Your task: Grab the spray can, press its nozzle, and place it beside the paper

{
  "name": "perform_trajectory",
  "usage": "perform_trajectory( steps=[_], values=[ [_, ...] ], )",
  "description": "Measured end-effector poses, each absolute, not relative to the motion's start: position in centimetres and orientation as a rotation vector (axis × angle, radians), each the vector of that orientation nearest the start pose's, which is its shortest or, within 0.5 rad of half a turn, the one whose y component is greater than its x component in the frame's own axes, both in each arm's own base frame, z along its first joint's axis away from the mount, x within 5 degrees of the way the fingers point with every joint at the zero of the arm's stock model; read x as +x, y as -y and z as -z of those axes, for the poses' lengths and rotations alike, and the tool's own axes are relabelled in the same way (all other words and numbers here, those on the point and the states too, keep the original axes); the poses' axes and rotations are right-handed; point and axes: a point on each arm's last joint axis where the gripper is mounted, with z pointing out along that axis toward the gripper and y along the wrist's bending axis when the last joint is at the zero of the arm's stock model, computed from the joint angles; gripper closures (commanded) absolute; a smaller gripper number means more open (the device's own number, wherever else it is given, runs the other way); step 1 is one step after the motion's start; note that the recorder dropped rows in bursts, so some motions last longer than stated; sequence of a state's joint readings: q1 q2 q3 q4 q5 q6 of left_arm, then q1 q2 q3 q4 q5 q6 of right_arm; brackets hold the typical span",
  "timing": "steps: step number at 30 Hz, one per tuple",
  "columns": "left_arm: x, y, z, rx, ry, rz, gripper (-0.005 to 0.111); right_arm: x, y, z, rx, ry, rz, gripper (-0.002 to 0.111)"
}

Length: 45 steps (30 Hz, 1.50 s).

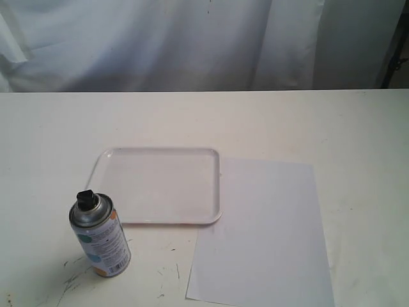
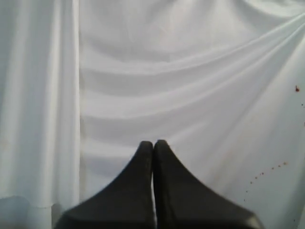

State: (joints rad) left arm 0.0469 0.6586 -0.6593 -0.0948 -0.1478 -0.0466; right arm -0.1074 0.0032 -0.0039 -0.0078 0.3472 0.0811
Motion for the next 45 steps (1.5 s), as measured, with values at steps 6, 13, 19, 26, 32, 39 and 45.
perform_trajectory(
  steps=[6,13,19,26,32,39,45],
  values=[
    [18.9,-0.8,-39.2,-0.021,-1.409,-0.032,0.107,5.3,0.6,-18.3,0.166,-1.823,0.025,0.108],
    [20.6,-0.5,-32.6,0.025,-1.504,-0.026,0.107,5.3,0.6,-18.3,0.166,-1.823,0.025,0.108],
    [20.1,-0.3,-27.1,0.003,-1.559,0.034,0.107,5.3,0.6,-18.3,0.166,-1.823,0.025,0.108],
    [19.2,0.2,-22.5,0.013,-1.707,0.101,0.107,5.3,0.6,-18.3,0.166,-1.823,0.025,0.108],
    [18.1,1.3,-20.0,0.179,-1.798,0.142,0.107,5.3,0.6,-18.3,0.166,-1.823,0.025,0.108],
    [16.5,2.5,-17.7,0.404,-1.888,0.179,0.107,5.3,0.6,-18.3,0.166,-1.823,0.025,0.108],
    [15.6,3.1,-16.8,0.455,-1.959,0.273,0.107,5.3,0.6,-18.3,0.166,-1.823,0.025,0.108]
  ],
)
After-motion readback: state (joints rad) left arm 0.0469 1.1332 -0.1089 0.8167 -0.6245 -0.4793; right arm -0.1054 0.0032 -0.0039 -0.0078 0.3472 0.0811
